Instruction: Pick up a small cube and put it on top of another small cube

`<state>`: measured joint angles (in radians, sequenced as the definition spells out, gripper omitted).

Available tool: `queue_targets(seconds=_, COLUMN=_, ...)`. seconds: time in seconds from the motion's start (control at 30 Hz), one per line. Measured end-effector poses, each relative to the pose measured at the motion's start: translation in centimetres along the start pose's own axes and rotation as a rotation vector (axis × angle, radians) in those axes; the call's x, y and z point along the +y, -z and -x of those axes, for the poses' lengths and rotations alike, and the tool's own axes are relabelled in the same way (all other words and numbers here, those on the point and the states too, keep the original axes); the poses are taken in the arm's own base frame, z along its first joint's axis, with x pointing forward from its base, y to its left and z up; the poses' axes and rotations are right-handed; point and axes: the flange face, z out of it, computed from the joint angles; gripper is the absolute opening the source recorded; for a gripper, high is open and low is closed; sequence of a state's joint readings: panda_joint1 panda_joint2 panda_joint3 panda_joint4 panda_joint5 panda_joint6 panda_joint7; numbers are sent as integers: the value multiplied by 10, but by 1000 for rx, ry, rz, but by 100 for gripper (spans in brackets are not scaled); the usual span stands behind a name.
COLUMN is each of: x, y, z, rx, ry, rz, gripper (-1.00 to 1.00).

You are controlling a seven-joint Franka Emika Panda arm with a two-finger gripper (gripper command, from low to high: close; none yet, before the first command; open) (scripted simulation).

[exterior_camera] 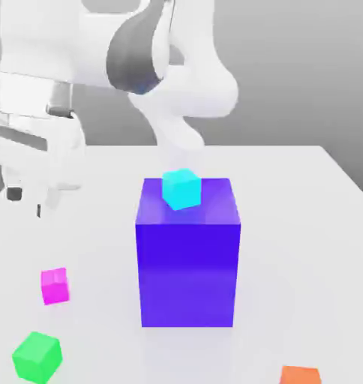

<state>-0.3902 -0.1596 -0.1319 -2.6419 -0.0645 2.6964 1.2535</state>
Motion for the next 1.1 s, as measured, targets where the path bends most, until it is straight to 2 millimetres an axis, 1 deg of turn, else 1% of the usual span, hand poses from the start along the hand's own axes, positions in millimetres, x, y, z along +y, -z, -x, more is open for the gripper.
queue_targets(seconds=0.07, x=29, y=-38, z=-16, rx=-15, ry=-105, rz=66, gripper=0)
queue_targets(seconds=0.1, x=48, y=-56, z=-28, rx=-20, ry=-172, rz=99, gripper=0)
queue_targets(seconds=0.17, x=82, y=-89, z=-35, rx=-38, ry=-273, rz=163, gripper=0)
queue_targets(seconds=0.2, x=94, y=-103, z=-36, rx=-45, ry=-307, rz=185, gripper=0)
queue_targets(seconds=0.27, x=105, y=-125, z=-35, rx=-50, ry=-328, rz=202, gripper=0)
queue_targets(seconds=0.4, x=115, y=-164, z=-31, rx=-50, ry=-334, rz=208, gripper=0)
queue_targets(seconds=0.43, x=117, y=-172, z=-30, rx=-50, ry=-334, rz=208, gripper=-100)
queue_targets(seconds=0.6, x=117, y=-172, z=-30, rx=-49, ry=-334, rz=207, gripper=-100)
queue_targets(seconds=0.63, x=118, y=-176, z=-29, rx=-49, ry=-334, rz=208, gripper=-100)
queue_targets(seconds=0.67, x=117, y=-173, z=-30, rx=-50, ry=-334, rz=208, gripper=-100)
queue_targets(seconds=0.73, x=113, y=-159, z=-32, rx=-50, ry=-335, rz=207, gripper=-100)
queue_targets(seconds=0.87, x=107, y=-122, z=-34, rx=-51, ry=-334, rz=207, gripper=-100)
queue_targets(seconds=0.93, x=89, y=-113, z=-34, rx=-55, ry=-299, rz=206, gripper=-100)
queue_targets(seconds=1.1, x=18, y=-104, z=-22, rx=-70, ry=-156, rz=201, gripper=-100)
